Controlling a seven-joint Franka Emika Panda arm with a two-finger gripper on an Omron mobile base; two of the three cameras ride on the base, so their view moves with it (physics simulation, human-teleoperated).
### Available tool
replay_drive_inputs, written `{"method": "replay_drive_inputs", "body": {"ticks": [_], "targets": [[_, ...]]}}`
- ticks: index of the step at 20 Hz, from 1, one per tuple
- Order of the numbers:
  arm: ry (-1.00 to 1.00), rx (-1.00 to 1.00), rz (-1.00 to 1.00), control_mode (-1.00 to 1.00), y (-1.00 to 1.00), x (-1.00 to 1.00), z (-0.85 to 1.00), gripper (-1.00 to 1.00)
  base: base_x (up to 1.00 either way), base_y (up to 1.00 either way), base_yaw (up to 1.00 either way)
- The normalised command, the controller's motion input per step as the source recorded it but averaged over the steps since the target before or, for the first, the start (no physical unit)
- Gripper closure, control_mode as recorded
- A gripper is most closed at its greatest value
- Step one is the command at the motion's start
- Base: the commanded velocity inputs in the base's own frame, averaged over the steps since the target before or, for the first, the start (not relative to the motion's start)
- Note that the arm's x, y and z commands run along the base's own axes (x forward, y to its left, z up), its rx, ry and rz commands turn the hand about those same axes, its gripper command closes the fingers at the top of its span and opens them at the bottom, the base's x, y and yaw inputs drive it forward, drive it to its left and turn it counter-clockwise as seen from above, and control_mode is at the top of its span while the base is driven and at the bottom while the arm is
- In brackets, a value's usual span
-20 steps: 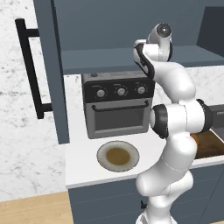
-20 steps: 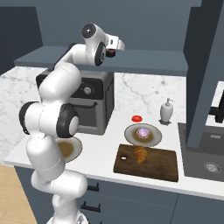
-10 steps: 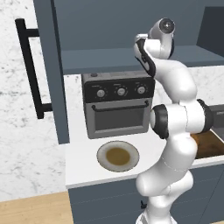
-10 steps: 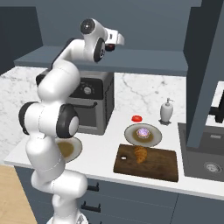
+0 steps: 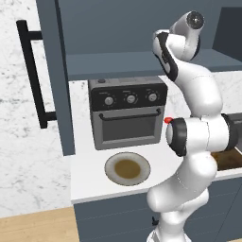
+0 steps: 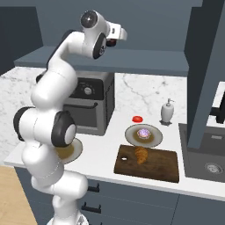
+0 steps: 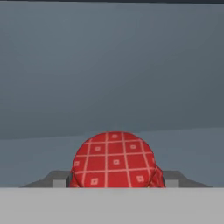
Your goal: From the different types of pastries on the counter, select a croissant and place it on the cutting board. Then retrieve a jar of jam from the cabinet and place it alongside the croissant on the cutting board.
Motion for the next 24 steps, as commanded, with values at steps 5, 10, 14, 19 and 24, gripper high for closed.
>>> {"method": "replay_drive_inputs", "body": {"ticks": [5,10,14,19,24], "targets": [[-0.02,-0.01,-0.1,-1.0,0.09,-1.0,0.0,1.0,0.0,0.0,0.0],[-0.12,-0.08,-0.09,-1.0,0.27,-1.0,0.0,1.0,0.0,0.0,0.0],[-0.12,-0.08,-0.08,-1.0,0.33,-1.0,0.0,1.0,0.0,0.0,0.0],[-0.05,-0.01,-0.07,-1.0,0.25,-1.0,-0.01,1.0,0.0,0.0,0.0],[0.0,0.0,-0.03,-1.0,0.1,-1.0,-0.09,1.0,0.0,0.0,0.0]]}}
